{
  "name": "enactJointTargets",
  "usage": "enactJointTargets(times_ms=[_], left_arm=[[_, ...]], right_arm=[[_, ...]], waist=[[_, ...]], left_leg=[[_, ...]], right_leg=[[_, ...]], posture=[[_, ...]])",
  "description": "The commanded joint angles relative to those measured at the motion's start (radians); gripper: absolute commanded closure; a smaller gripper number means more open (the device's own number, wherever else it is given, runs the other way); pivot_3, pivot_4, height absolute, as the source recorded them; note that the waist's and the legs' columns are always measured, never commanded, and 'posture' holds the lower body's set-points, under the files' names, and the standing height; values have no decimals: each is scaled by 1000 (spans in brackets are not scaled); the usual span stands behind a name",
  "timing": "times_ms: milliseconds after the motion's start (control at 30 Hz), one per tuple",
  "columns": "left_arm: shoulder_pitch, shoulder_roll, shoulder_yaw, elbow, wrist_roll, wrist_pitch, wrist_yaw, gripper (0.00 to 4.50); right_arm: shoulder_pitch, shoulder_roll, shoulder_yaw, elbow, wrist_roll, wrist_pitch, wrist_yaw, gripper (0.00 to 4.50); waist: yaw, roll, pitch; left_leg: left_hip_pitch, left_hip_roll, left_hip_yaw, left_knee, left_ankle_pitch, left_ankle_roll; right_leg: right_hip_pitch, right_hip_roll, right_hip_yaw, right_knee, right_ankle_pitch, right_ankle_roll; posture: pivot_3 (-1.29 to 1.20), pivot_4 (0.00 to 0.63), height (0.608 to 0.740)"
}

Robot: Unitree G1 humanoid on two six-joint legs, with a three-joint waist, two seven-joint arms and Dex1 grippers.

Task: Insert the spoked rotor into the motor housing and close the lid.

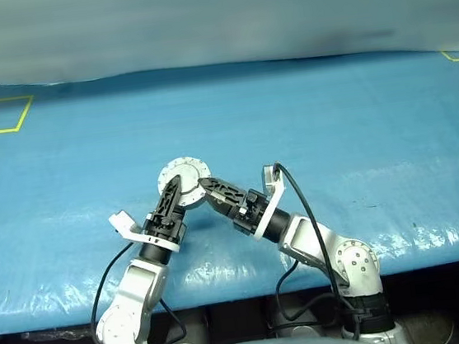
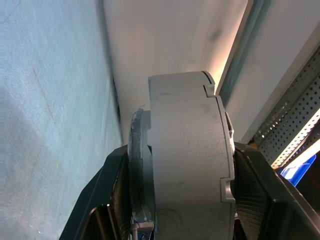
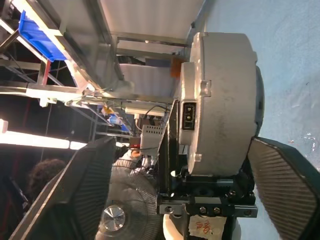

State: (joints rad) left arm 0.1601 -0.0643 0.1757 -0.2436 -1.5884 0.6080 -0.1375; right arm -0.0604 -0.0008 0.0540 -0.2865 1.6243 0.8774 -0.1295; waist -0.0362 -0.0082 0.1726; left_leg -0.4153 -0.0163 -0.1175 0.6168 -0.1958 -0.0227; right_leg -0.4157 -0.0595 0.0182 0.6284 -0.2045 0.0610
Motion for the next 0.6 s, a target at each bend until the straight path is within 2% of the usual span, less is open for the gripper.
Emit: enactJointTargets(times_ms=[33, 133, 333, 600], left_arm=[[-29, -24, -6, -23, -4, -10, 4, 2080], [-67, -16, 6, -3, 11, -22, 20, 2080], [-191, 11, 40, 67, 77, -48, 69, 2080], [-405, 65, 141, 277, 199, -113, 86, 2080]], right_arm=[[21, -25, 4, -56, -22, -7, 56, 0], [64, -70, -5, -83, -114, -33, 144, 0], [142, -202, 62, -155, -474, -156, 345, 0], [225, -201, 149, -131, -997, -504, 357, 0]], waist=[[0, 0, 0], [2, 0, 0], [8, 0, 0], [13, -1, 0]], left_leg=[[0, 0, 0, 0, 0, 0], [0, 0, 0, 0, 0, 0], [0, 0, 0, 3, 0, 0], [0, -1, 0, 4, 0, 0]], right_leg=[[0, 0, 0, 0, 0, 0], [0, 0, 0, 0, 0, 0], [1, 0, 0, 0, 0, 0], [2, 1, 0, 1, 1, 2]], posture=[[0, 150, 740], [0, 150, 740], [0, 150, 740], [0, 150, 740]])
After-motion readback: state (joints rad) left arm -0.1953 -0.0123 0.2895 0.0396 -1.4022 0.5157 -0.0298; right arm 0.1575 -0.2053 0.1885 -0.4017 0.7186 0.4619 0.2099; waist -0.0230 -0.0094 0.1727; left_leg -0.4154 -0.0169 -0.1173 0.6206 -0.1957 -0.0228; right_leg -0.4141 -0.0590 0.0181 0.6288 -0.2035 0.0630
